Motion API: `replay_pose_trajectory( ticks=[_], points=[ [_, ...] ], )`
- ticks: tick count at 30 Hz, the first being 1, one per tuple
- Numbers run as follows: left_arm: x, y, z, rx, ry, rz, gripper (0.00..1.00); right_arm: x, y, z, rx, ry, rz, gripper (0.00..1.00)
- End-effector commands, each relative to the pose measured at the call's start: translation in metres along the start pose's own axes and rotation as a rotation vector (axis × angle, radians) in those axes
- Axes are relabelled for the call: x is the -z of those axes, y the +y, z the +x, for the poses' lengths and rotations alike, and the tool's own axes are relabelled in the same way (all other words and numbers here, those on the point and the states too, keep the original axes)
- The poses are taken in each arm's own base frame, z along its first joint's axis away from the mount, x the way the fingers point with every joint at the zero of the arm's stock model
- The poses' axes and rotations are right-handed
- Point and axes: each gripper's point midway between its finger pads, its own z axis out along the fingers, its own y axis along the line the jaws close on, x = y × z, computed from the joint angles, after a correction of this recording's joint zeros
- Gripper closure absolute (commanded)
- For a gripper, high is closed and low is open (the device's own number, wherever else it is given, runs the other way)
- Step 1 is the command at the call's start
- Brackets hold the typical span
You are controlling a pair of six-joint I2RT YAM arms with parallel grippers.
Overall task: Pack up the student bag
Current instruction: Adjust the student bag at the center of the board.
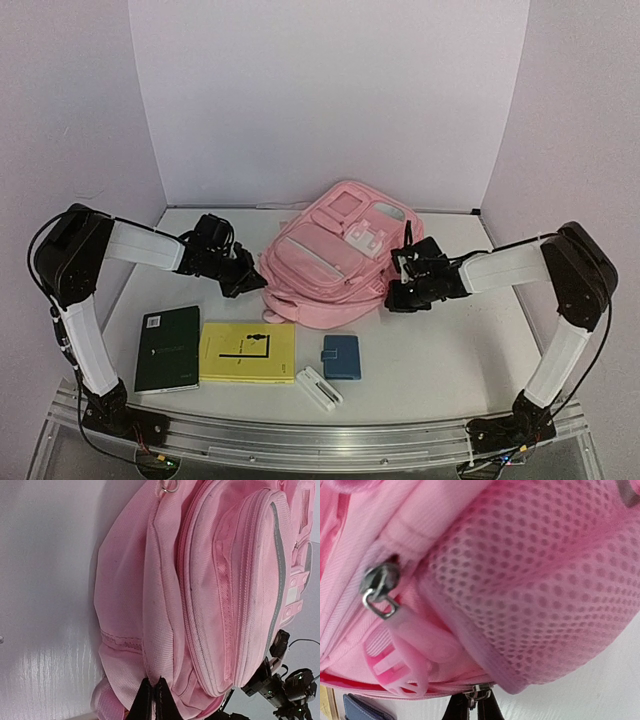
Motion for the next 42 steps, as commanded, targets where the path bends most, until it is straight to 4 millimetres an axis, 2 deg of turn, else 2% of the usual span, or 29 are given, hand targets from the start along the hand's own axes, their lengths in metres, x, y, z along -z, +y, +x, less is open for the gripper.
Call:
replay_pose_trajectory(
  ticks=[1, 10, 14, 19, 24, 28, 31, 37, 42],
  points=[
    [0.004, -0.04, -0.014, -0.044, -0.056, 0.085, 1.0, 0.019, 0.043, 0.007, 0.038, 0.02, -0.03, 1.0],
    [0.014, -0.049, -0.025, -0.039, -0.132, 0.081, 1.0, 0.032, 0.117, 0.024, 0.106, 0.085, -0.101, 1.0],
    [0.015, -0.056, -0.029, -0.045, -0.14, 0.095, 1.0, 0.037, 0.159, 0.029, 0.137, 0.098, -0.174, 1.0],
    [0.016, -0.066, -0.033, -0.054, -0.15, 0.11, 1.0, 0.031, 0.209, 0.035, 0.182, 0.102, -0.232, 1.0],
    [0.015, -0.071, -0.033, -0.063, -0.148, 0.117, 1.0, 0.019, 0.245, 0.036, 0.184, 0.101, -0.265, 1.0],
    [0.016, -0.073, -0.036, -0.087, -0.153, 0.106, 1.0, 0.018, 0.258, 0.029, 0.151, 0.091, -0.283, 1.0],
    [0.023, -0.077, -0.043, -0.093, -0.172, 0.1, 1.0, 0.024, 0.257, 0.025, 0.141, 0.074, -0.277, 1.0],
    [0.052, -0.123, -0.062, -0.139, -0.22, 0.188, 1.0, 0.036, 0.214, 0.02, 0.11, 0.034, -0.147, 1.0],
    [0.072, -0.148, -0.065, -0.157, -0.25, 0.257, 1.0, 0.043, 0.178, 0.016, 0.052, 0.029, -0.091, 1.0]
  ],
)
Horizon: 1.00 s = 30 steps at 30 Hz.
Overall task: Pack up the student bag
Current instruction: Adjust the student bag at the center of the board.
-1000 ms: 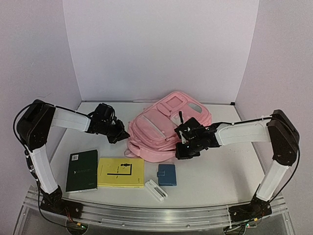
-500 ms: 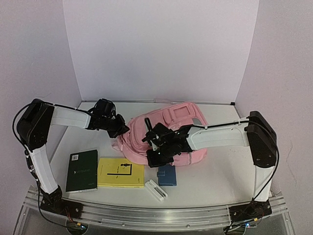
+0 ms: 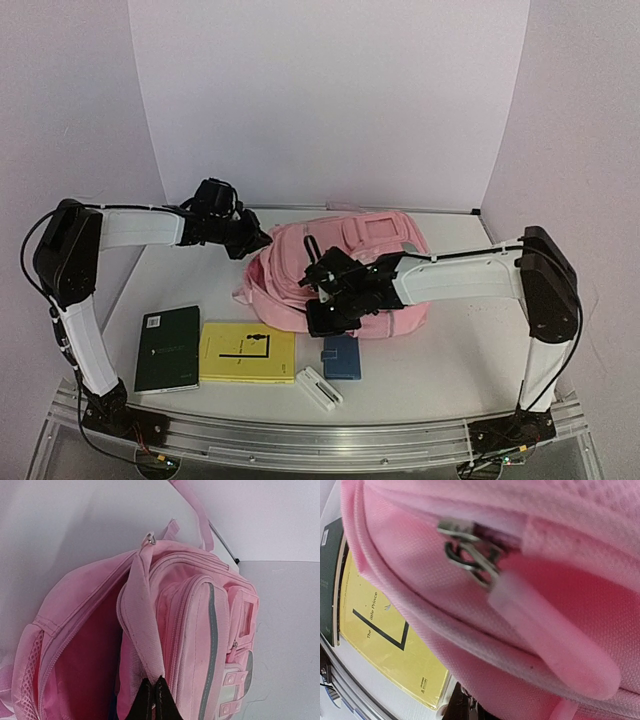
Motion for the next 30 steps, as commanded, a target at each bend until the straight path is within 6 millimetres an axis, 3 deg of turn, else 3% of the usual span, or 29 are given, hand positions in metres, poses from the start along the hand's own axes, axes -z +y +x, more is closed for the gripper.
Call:
replay_pose_trajectory(
  ticks=[1, 8, 20, 21, 24, 27, 30],
  points=[
    [0.039, -0.07, -0.02, -0.07, -0.075, 0.18, 1.0, 0.037, -0.022, -0.032, -0.079, -0.125, 0.03, 1.0],
    [0.026, -0.051, -0.007, -0.036, -0.032, 0.168, 1.0, 0.04, -0.014, -0.029, -0.07, -0.084, -0.002, 1.0],
    [0.006, -0.035, -0.002, -0.03, -0.037, 0.115, 1.0, 0.032, 0.054, -0.029, 0.033, -0.054, -0.109, 1.0],
    [0.007, -0.035, -0.004, -0.043, -0.045, 0.109, 1.0, 0.032, 0.059, -0.03, 0.038, -0.054, -0.121, 0.97],
    [0.008, -0.029, -0.014, -0.068, -0.04, 0.072, 1.0, 0.042, 0.062, -0.035, 0.043, -0.073, -0.131, 0.75],
    [0.006, -0.024, -0.033, -0.081, -0.013, 0.08, 1.0, 0.058, 0.055, -0.04, 0.041, -0.119, -0.109, 0.57],
    [0.005, -0.026, -0.047, -0.127, -0.006, 0.113, 1.0, 0.077, 0.046, -0.044, 0.032, -0.163, -0.078, 0.45]
  ],
)
